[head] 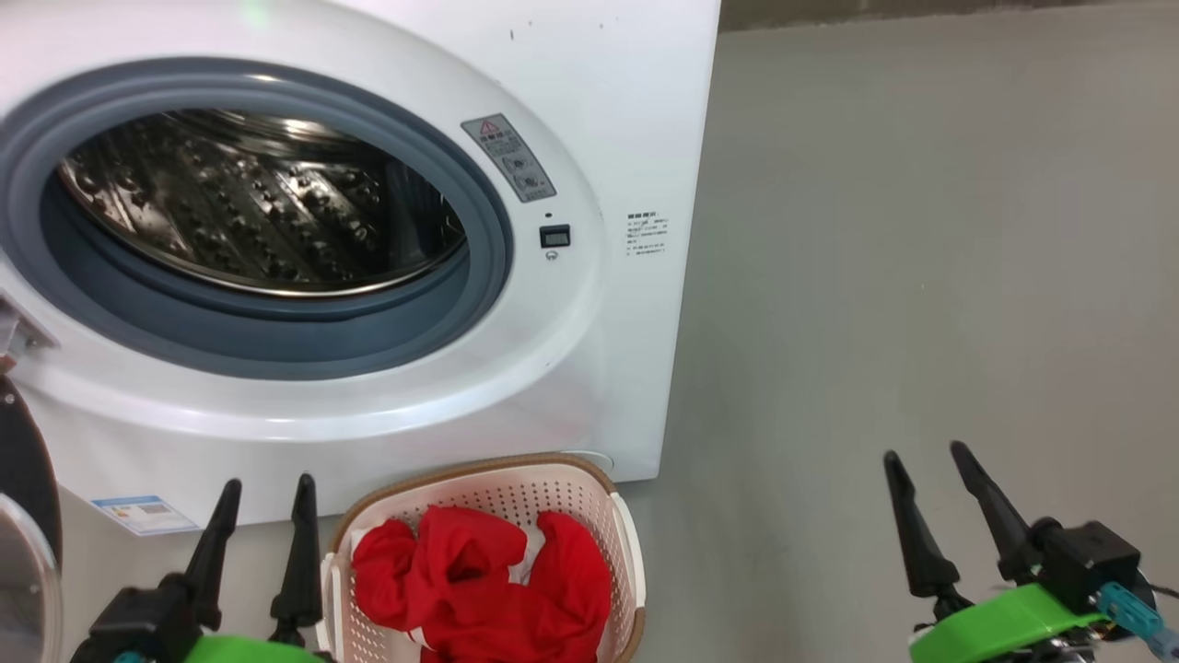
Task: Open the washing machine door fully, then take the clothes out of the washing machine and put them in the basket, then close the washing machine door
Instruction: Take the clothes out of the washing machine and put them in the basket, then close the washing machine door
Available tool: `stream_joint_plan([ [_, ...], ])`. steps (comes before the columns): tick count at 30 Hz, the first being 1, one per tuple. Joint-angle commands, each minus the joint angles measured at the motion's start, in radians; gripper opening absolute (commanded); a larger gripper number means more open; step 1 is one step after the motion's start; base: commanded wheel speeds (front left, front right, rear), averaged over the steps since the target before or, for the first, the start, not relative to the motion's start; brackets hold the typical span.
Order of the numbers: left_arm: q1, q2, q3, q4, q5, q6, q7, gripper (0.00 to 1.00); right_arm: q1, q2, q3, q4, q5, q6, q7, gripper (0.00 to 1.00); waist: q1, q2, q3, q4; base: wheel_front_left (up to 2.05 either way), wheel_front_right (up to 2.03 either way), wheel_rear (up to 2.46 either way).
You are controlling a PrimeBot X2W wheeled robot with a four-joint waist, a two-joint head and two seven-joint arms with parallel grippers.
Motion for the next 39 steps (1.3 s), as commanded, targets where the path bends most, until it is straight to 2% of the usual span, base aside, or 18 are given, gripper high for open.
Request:
stream_joint_plan([
  [1,0.007,0.017,0.037,-0.037,0.010,-0.006,-0.005,1.00,0.003,-0.016,0.014,-0.027,0.011,0.006,-0.006,1.00,0.0000,0.0000,-0.008,0.004,0.00,0.00,0.00],
  [11,0.080,0.011,0.050,-0.092,0.024,-0.006,-0.005,1.00,0.044,-0.011,-0.010,-0.037,0.008,0.006,-0.006,1.00,0.0000,0.0000,-0.019,0.010,0.00,0.00,0.00],
  [31,0.066,0.008,0.029,-0.098,0.037,-0.006,-0.005,1.00,0.043,-0.002,-0.013,-0.036,0.007,0.006,-0.006,1.00,0.0000,0.0000,-0.015,0.008,-0.01,0.01,0.00],
  [39,0.064,0.010,0.026,-0.095,0.040,-0.006,-0.005,1.00,0.043,-0.004,-0.011,-0.038,0.007,0.006,-0.006,1.00,0.0000,0.0000,-0.012,0.013,-0.81,0.81,0.00],
])
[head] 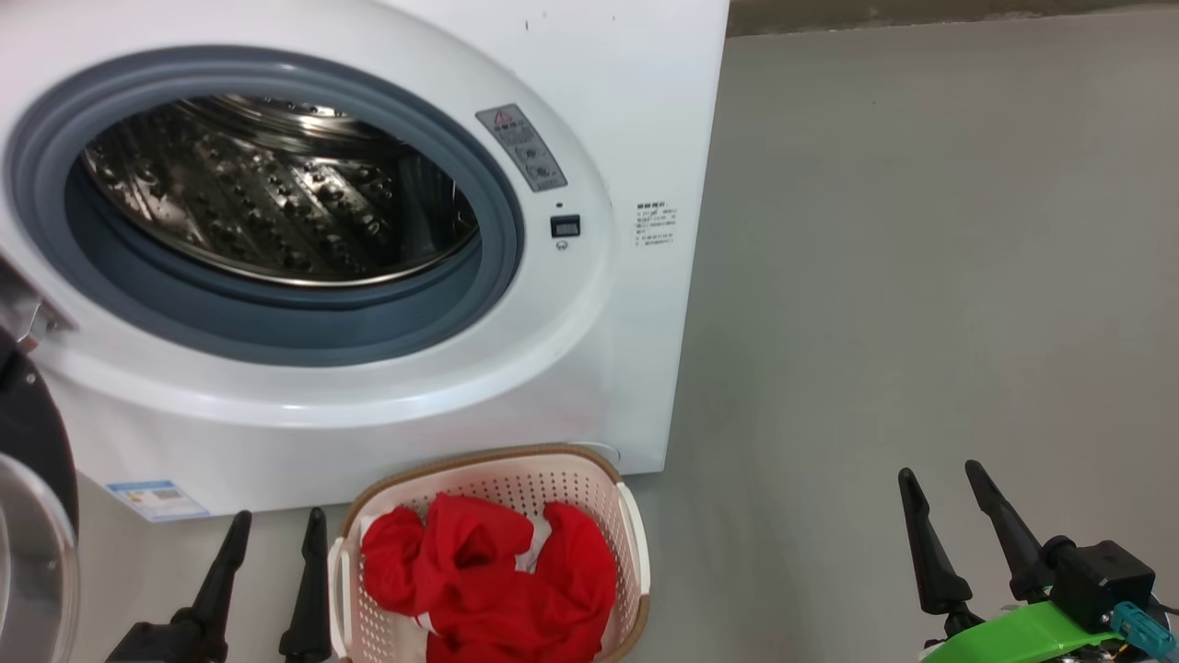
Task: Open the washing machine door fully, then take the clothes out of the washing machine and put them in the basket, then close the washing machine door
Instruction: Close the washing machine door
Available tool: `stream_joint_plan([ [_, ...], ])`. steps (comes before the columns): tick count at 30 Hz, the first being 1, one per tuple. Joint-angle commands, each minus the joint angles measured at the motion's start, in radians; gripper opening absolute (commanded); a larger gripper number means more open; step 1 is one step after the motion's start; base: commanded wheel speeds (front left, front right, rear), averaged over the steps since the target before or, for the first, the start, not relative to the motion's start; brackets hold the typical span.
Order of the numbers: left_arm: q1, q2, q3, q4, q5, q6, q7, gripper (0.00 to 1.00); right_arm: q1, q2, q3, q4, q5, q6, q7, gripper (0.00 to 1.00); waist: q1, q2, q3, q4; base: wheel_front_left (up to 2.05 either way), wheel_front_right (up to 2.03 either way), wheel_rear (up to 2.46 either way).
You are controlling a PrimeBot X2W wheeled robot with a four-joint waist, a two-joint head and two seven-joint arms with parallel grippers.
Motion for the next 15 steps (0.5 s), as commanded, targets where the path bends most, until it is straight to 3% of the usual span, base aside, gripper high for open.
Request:
stream_joint_plan([
  [1,-0.026,0.010,0.031,-0.026,0.009,-0.006,-0.005,1.00,-0.005,-0.014,0.025,-0.026,0.008,0.006,-0.006,1.00,-0.0001,0.0000,0.000,0.001,-1.34,1.34,0.00],
  [9,-0.026,0.010,0.028,-0.031,0.008,-0.006,-0.005,1.00,-0.006,-0.013,0.023,-0.026,0.007,0.006,-0.006,1.00,-0.0001,0.0000,0.003,0.005,-1.27,1.26,0.01],
  [15,-0.027,0.010,0.031,-0.030,0.007,-0.006,-0.005,1.00,-0.007,-0.012,0.021,-0.026,0.006,0.006,-0.006,1.00,-0.0001,0.0000,0.007,0.008,-0.53,0.52,0.01],
])
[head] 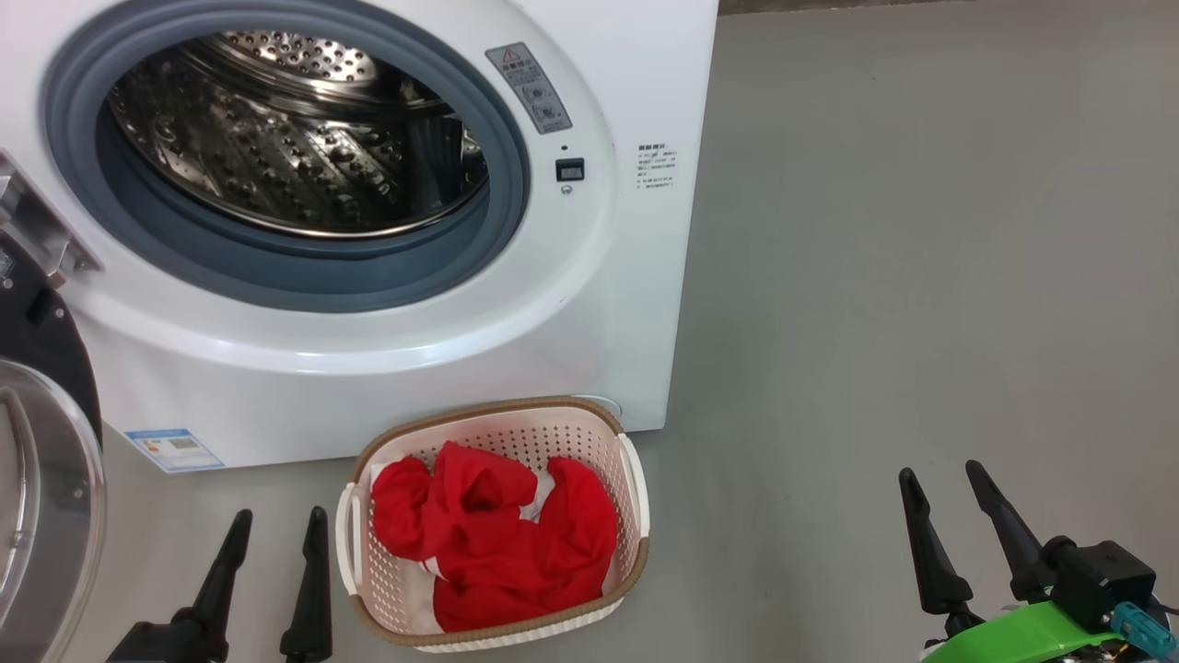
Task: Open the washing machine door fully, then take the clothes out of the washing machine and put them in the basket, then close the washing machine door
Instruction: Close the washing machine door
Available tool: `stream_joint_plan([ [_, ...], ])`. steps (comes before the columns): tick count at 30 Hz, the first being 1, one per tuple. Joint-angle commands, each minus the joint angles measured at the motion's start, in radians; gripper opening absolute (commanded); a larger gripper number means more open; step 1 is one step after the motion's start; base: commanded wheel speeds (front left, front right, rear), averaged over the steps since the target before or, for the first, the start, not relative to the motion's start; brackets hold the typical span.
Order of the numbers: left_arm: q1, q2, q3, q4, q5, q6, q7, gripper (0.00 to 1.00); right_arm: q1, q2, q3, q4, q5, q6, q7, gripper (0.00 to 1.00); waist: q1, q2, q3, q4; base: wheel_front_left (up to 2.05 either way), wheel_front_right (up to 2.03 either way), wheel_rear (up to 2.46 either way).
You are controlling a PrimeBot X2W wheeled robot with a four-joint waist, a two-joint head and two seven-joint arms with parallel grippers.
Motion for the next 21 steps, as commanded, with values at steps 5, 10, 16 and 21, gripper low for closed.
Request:
stream_joint_plan([
  [5,-0.029,0.010,0.036,-0.025,0.006,-0.006,-0.005,1.00,-0.006,-0.012,0.021,-0.028,0.005,0.006,-0.006,1.00,0.0000,0.0000,0.003,0.003,-0.01,0.01,0.00],
  [10,-0.033,0.009,0.032,-0.022,0.006,-0.006,-0.005,1.00,-0.010,-0.010,0.024,-0.028,0.005,0.006,-0.006,1.00,0.0000,0.0000,0.008,0.006,0.00,0.00,0.00],
  [16,-0.043,0.007,0.042,-0.015,0.000,-0.006,-0.005,1.00,-0.021,-0.010,0.028,-0.030,0.004,0.006,-0.006,1.00,0.0000,0.0000,0.012,0.028,0.00,0.00,0.00],
  [21,-0.042,0.006,0.043,-0.005,-0.019,-0.006,-0.005,1.00,-0.027,-0.016,0.041,-0.029,0.004,0.006,-0.006,1.00,0.0000,0.0000,0.010,0.069,0.00,0.00,0.00],
])
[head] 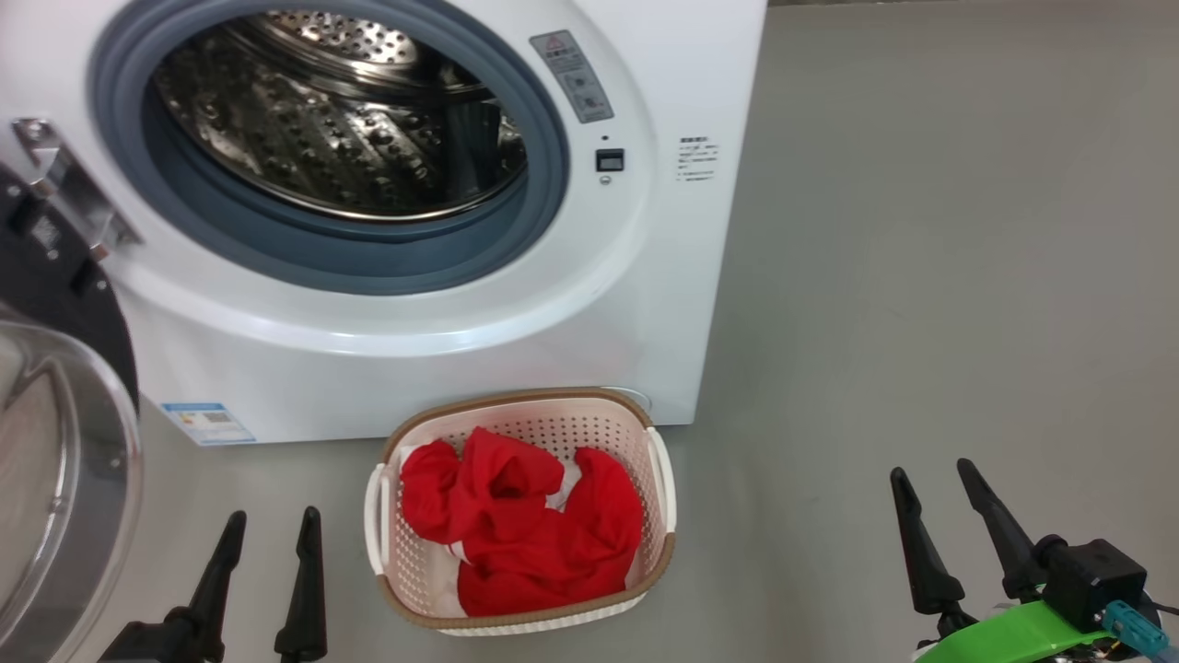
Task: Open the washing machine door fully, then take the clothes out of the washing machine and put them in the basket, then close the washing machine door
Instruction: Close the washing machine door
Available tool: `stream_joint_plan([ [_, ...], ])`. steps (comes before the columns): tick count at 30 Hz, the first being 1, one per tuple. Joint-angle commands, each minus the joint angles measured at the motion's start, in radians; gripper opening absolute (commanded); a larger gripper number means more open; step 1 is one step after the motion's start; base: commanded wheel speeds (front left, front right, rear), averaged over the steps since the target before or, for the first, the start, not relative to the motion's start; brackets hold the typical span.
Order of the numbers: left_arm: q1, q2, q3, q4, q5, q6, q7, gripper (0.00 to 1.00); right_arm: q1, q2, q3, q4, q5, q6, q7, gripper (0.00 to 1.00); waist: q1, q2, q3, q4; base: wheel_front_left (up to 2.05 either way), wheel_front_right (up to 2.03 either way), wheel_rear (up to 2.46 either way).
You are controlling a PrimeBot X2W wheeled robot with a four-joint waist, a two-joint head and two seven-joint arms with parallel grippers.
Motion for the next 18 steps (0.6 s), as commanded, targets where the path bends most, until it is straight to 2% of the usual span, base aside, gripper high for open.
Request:
stream_joint_plan([
  [1,-0.035,0.008,0.031,-0.014,-0.020,-0.006,-0.005,1.00,-0.025,-0.018,0.035,-0.024,0.005,0.006,-0.006,1.00,0.0000,0.0000,-0.003,0.033,0.00,0.00,0.00],
  [11,-0.003,0.007,0.011,0.013,-0.084,0.011,-0.005,1.00,-0.024,-0.035,0.064,-0.010,0.007,0.006,-0.006,1.00,0.0000,0.0000,-0.029,0.157,0.00,0.00,0.00],
  [18,0.025,0.007,-0.015,0.019,-0.117,0.038,-0.005,1.00,-0.020,-0.041,0.098,0.001,0.012,0.006,-0.006,1.00,0.0000,0.0000,-0.051,0.258,0.00,0.00,0.00],
])
